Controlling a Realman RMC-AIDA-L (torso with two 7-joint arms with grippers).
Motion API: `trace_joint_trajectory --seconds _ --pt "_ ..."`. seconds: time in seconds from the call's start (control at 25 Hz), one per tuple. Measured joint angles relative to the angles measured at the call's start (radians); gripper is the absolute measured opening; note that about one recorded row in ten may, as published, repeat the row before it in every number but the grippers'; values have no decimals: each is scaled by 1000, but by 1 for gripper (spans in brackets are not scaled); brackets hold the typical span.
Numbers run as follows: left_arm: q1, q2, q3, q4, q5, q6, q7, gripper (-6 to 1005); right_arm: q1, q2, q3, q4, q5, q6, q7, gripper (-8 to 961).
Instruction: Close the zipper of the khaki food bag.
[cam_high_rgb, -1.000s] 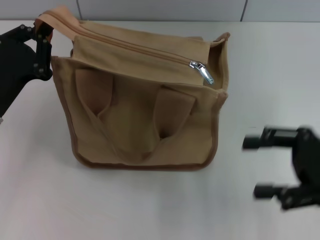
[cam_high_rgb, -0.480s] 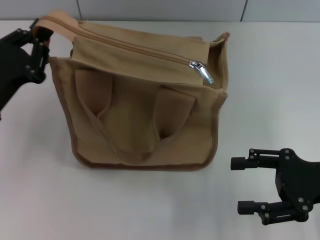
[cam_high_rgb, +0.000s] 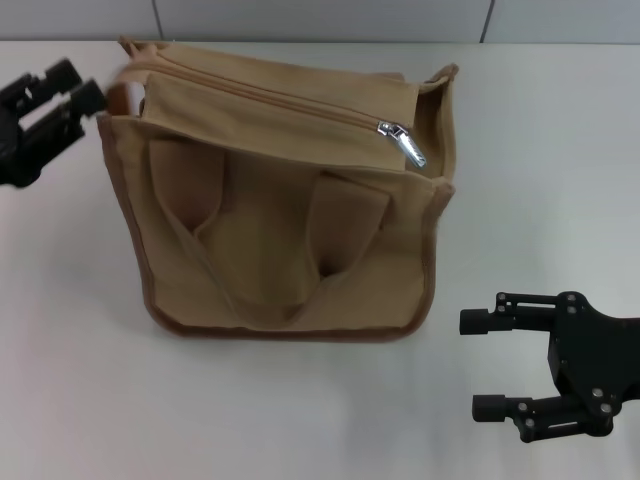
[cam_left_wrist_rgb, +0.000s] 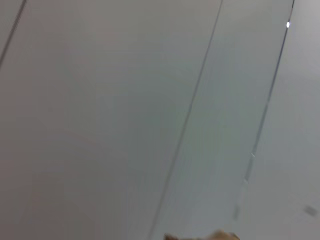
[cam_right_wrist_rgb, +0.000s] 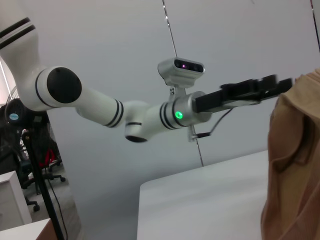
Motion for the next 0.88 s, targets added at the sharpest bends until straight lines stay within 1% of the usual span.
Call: trace_joint_trajectory --seconds 0.08,0.12,0.16,0.2,0.24,0.28,0.32,0.36,0.4,0.44,0.48,0.52,0.56,0.6,0.64,0.72,0.8,0.88 --pt "0 0 0 0 0 0 0 282 1 0 0 0 0 5 0 783" --pt "23 38 1 99 112 67 -212 309 2 -1 0 -1 0 9 0 783" --pt "28 66 -2 110 170 122 -279 632 2 -1 0 -1 0 9 0 783" --pt "28 66 -2 110 170 122 -279 648 4 -2 0 -1 0 9 0 783" --pt "30 87 -2 102 213 202 -296 665 5 -3 0 -2 -1 9 0 783" --pt "30 87 -2 102 213 202 -296 681 7 -4 -1 -1 -4 10 0 783" --pt "27 88 3 99 246 276 -286 698 8 -4 -1 -1 -11 12 0 783" --pt "27 88 3 99 246 276 -286 714 8 -4 -1 -1 -11 12 0 783" --pt "25 82 8 99 263 300 -272 731 9 -3 -1 -1 -16 16 -3 783" --pt "25 82 8 99 263 300 -272 747 9 -1 -2 0 -21 23 -6 783" --pt "24 77 13 99 276 316 -258 764 9 0 -4 0 -25 29 -7 783" --pt "19 50 60 92 311 323 -198 780 12 2 -9 1 -32 43 -8 783" --pt "19 50 60 92 311 323 -198 797 12 2 -9 1 -32 43 -8 783" --pt "16 40 90 84 321 321 -168 813 14 2 -12 3 -35 47 -9 783" --pt "16 40 90 84 321 321 -168 813 16 4 -12 5 -37 50 -11 783" --pt "-1 21 149 49 363 306 -86 813 18 11 -13 15 -38 62 -31 783" --pt "-7 17 154 38 383 299 -60 813 18 12 -14 20 -38 68 -41 783" --pt "-26 5 160 10 447 266 -1 813 18 14 -14 41 -38 86 -61 783"
